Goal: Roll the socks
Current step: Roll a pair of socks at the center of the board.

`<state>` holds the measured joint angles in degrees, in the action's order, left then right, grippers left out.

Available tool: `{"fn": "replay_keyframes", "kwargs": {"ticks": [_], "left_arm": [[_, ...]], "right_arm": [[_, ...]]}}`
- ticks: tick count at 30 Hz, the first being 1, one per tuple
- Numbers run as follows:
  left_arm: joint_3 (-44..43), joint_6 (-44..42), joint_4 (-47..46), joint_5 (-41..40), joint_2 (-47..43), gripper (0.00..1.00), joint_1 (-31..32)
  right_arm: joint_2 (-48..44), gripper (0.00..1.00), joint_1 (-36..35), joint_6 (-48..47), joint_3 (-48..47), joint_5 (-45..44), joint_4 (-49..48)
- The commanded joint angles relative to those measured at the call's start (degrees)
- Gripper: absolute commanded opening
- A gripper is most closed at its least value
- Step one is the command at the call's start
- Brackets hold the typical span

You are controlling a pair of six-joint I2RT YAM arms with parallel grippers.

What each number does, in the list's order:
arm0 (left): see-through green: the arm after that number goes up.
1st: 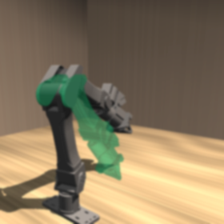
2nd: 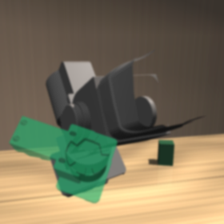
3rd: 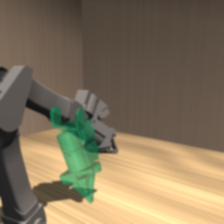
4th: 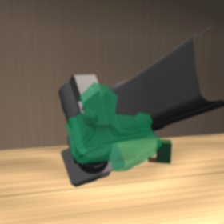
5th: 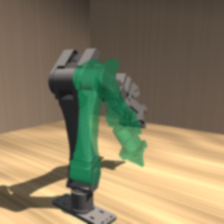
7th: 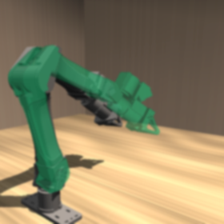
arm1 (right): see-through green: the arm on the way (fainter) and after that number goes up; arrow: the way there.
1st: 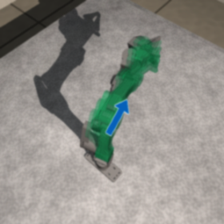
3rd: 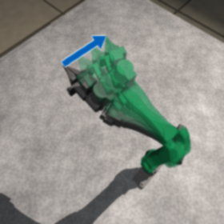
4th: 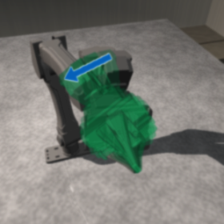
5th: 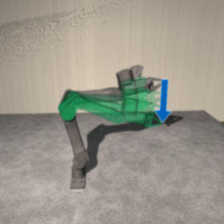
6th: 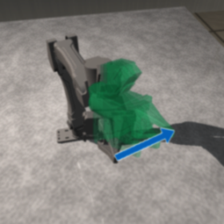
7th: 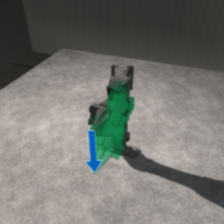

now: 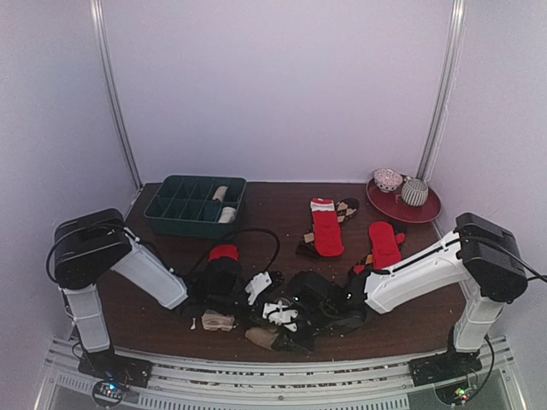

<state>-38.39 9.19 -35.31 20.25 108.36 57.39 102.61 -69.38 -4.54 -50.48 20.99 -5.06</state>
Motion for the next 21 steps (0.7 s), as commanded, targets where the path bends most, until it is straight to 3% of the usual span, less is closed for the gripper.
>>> {"fn": "replay_keyframes", "kwargs": {"ticks": [1, 7, 16, 21], "left_arm": [[1.94, -0.85, 2.42, -1.0, 1.77, 0.13, -0.61], [1.98, -0.81, 2.08, -1.0, 1.73, 0.13, -0.7], [0.36, -2.36, 2.61, 0.98, -0.51, 0.21, -0.7], [2.12, -3.36, 1.58, 2.59, -5.36, 0.37, -0.61]], "right_arm": [[4.41, 0.13, 2.6, 12.81, 6.79, 14.5, 0.85], [6.32, 0.12, 5.85, 28.99, 15.25, 20.99, -11.55], [11.0, 0.12, 6.93, 28.99, 13.67, 20.52, -4.47], [11.86, 0.12, 8.65, 30.36, 14.26, 21.09, -4.78]]}}
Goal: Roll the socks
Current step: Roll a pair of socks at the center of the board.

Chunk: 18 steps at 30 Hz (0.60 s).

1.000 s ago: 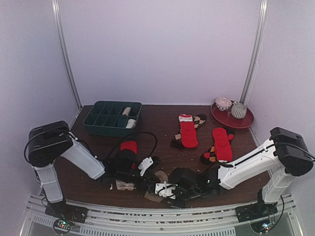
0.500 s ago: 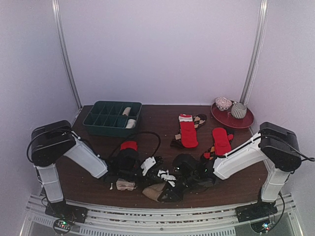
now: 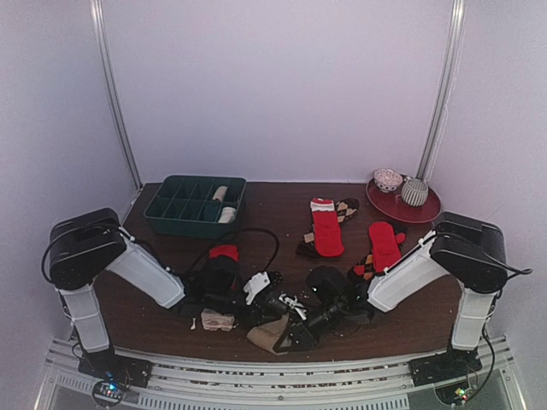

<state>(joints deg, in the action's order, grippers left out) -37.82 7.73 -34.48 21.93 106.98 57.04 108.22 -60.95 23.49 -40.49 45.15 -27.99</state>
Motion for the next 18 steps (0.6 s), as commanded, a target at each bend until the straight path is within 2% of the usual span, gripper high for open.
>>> {"fn": "replay_keyframes", "kwargs": {"ticks": [1, 5, 9, 12, 18], "left_arm": [[2.4, -2.0, 0.36, 0.98, -5.55, 0.4, -0.26], [5.13, -2.25, 0.38, -0.35, -11.55, 0.55, -0.26], [8.71, -1.71, -1.11, 0.68, -16.0, 0.59, -0.09], [14.02, -0.61, -7.82, 4.13, -17.96, 0.64, 0.76], [20.46, 1.8, -17.45, 5.77, -15.77, 0.66, 2.56]], "right_arm": [[6.45, 0.12, 0.68, 2.35, 4.48, -3.27, 18.14], [7.45, 0.12, 1.58, 2.63, 4.56, -3.7, 18.11], [8.08, 0.11, 1.76, 1.44, 3.43, -4.98, 20.69], [7.99, 0.11, 2.03, 1.2, 3.12, -5.35, 21.71], [8.17, 0.11, 2.13, 0.77, 2.48, -6.15, 22.63]]}}
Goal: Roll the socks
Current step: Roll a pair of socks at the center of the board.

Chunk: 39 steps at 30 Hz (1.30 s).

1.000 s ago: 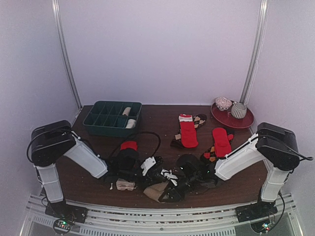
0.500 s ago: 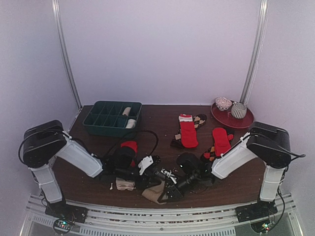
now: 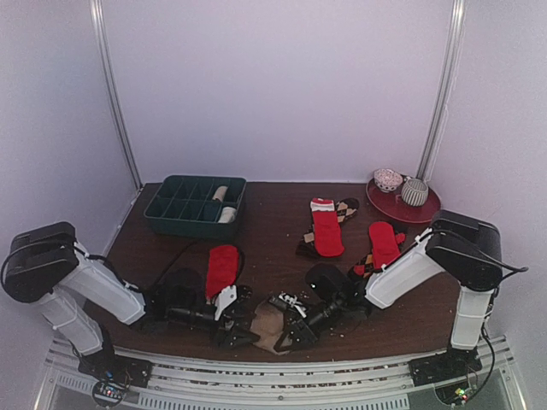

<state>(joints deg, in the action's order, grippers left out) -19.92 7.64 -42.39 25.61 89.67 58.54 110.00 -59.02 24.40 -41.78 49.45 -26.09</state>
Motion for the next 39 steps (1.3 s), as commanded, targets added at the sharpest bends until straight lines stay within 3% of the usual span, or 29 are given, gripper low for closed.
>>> {"fn": "replay_keyframes", "kwargs": {"ticks": [1, 10, 19, 21, 27, 30, 36, 39], "left_arm": [[3.13, 2.28, -11.19, 2.35, 2.04, 0.67, 1.2], [2.26, 2.12, -17.99, 3.51, 8.17, 0.69, 1.66], [-0.33, 1.82, -17.87, 3.59, 13.85, 0.68, 1.66], [-0.25, 2.46, -18.07, 3.77, 14.98, 0.61, 1.66], [1.19, 5.04, -18.86, 3.82, 17.64, 0.3, 2.06], [1.46, 6.2, -19.1, 3.3, 17.99, 0.0, 2.59], [0.78, 10.79, -12.86, -1.04, 17.8, 0.0, 2.72], [3.62, 15.72, -15.45, -2.33, 18.13, 0.0, 2.72]], "right_arm": [[6.45, 0.11, 0.25, -0.32, 3.54, -10.68, 21.11], [6.46, 0.11, 0.47, -1.62, 2.3, -11.36, 23.09], [6.37, 0.11, 0.52, -1.9, 2.55, -11.15, 22.67], [6.35, 0.11, 0.57, -1.91, 2.55, -11.14, 22.58], [5.75, 0.11, 0.56, -1.86, 2.74, -11.47, 22.78], [5.22, 0.11, 0.54, -1.8, 2.57, -12.31, 23.24], [2.39, 0.12, 0.53, -3.44, 0.54, -15.8, 26.23], [-2.05, 0.27, 0.56, -5.44, -0.63, -20.9, 27.81]]}}
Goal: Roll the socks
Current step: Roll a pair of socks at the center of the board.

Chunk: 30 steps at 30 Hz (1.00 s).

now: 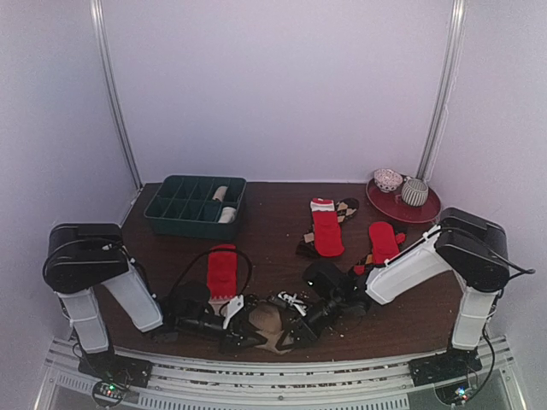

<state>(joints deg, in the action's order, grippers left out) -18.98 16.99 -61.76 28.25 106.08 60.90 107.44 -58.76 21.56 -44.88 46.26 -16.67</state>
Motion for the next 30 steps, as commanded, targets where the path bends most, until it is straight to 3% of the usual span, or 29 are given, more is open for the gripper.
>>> {"fn": "replay_keyframes", "kwargs": {"ticks": [1, 7, 13, 22, 30], "left_arm": [[3.62, 8.02, 3.26, -5.51, 2.08, 0.0, 0.36], [6.53, 15.27, -2.18, -6.23, 6.82, 0.0, -0.09], [6.6, 16.01, -3.94, -4.72, 8.21, 0.0, -0.87], [5.95, 15.68, -3.81, -3.72, 8.74, 0.0, -1.23], [5.64, 15.4, -3.9, -2.92, 9.31, 0.0, -1.23]], "right_arm": [[-1.43, 0.3, 0.26, -3.54, 2.51, -19.47, 18.16], [-19.3, 0.41, -0.74, -11.45, 8.68, -33.58, 6.81], [-30.13, 0.49, -10.29, -25.27, 19.36, -42.87, -9.4], [-20.75, 0.5, -24.5, -37.31, 17.43, -55.79, -13.88], [-15.79, 0.5, -25.31, -43.62, 16.83, -62.43, -20.11]]}}
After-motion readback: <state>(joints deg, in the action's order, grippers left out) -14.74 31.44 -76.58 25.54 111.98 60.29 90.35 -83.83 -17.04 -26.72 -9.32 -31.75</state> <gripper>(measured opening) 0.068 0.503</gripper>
